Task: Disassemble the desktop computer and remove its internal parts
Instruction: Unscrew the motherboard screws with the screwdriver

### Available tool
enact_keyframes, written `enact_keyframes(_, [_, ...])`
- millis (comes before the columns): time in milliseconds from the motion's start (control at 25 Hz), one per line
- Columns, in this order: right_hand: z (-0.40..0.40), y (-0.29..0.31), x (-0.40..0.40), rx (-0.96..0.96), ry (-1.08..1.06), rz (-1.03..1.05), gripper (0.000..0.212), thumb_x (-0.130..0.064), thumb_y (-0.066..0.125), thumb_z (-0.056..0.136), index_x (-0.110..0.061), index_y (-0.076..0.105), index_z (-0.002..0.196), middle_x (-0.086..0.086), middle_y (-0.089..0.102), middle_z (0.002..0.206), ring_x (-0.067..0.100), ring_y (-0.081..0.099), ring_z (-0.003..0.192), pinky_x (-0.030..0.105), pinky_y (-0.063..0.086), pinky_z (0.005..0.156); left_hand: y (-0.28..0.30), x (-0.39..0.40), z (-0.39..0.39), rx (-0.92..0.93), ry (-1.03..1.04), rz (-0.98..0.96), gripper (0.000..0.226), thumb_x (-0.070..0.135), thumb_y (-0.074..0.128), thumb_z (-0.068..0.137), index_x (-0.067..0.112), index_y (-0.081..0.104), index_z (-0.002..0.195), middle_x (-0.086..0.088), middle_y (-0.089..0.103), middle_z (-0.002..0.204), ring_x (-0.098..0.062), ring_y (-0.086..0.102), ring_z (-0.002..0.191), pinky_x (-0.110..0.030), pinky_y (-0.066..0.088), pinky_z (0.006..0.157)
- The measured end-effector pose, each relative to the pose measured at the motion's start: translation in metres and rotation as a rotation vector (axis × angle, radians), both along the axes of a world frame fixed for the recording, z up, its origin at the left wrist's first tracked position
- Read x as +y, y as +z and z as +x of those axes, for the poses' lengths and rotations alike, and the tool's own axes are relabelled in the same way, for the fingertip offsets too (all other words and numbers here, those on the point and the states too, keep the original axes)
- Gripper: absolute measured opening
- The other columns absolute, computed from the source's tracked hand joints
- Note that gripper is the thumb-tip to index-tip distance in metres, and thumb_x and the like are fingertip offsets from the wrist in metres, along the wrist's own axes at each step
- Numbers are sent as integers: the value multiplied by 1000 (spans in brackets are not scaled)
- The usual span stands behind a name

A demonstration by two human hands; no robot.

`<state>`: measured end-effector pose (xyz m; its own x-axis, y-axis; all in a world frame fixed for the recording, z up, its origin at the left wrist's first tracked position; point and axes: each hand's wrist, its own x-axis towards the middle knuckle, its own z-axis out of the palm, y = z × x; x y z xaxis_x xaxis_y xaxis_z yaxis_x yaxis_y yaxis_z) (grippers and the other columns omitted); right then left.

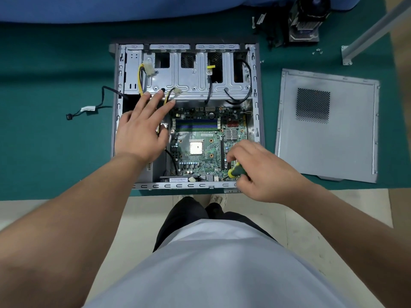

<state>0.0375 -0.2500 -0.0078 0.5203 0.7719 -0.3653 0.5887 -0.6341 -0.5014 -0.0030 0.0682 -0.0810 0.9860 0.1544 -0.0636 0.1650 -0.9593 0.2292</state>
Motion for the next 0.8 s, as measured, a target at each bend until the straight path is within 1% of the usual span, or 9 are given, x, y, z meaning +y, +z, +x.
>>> enact_keyframes(80, [0,1,1,-24,5,-16,34,-29,47,85,-26,47,120,-8,45,112,19,49,98,33,42,78,0,0,0,3,1,2,68,37,44,92,46,27,157,16,18,170,-13,10,158,-51,30,115])
enact_keyframes(200, [-1,0,6,-80,-63,-69,30,-50,32,101,-26,43,116,-7,49,109,20,52,78,37,44,64,2,0,1,-1,3,3,67,38,43,91,46,29,156,16,19,170,-13,10,158,-51,31,114])
enact_keyframes(280, [0,-1,5,-46,-17,-25,22,-34,44,97,-26,45,117,-6,48,111,15,47,83,35,41,67,2,-1,1,4,2,-2,60,38,42,91,45,41,151,15,20,170,-13,10,158,-51,31,114])
enact_keyframes(320, [1,1,4,-66,10,-36,30,-28,48,89,-26,46,119,-7,49,113,15,46,88,33,40,69,2,-1,1,10,4,-2,52,39,41,92,44,52,143,14,20,170,-12,10,158,-51,31,114])
enact_keyframes(400, [-1,1,3,-156,-9,-110,36,-32,48,88,-25,48,123,-5,53,118,18,53,91,33,43,67,2,0,1,20,12,-3,42,39,41,92,40,66,126,14,20,170,-12,9,158,-51,30,114])
enact_keyframes(480, [-2,3,4,-176,-32,-134,30,-36,43,99,-22,48,125,-1,55,118,21,58,84,35,48,62,1,-1,1,23,18,-4,39,38,42,93,39,69,121,14,21,170,-12,9,158,-50,30,114])
enact_keyframes(640, [-3,3,5,-200,73,-94,34,-25,50,84,-19,55,117,0,55,109,23,55,88,37,49,69,2,-1,1,16,18,-11,40,36,43,93,37,67,126,14,21,169,-12,10,158,-50,31,113])
enact_keyframes(720, [-7,4,9,-217,-15,-118,31,-32,44,95,-19,56,119,1,56,109,23,58,81,37,51,62,3,1,0,13,20,-10,44,37,43,92,37,62,132,14,21,169,-11,9,158,-50,31,113])
enact_keyframes(800, [-10,1,11,-181,-12,-70,25,-25,46,96,-18,54,119,0,53,109,22,54,84,40,52,67,3,2,0,9,18,-11,47,36,43,92,37,58,136,14,21,169,-11,9,158,-50,30,114])
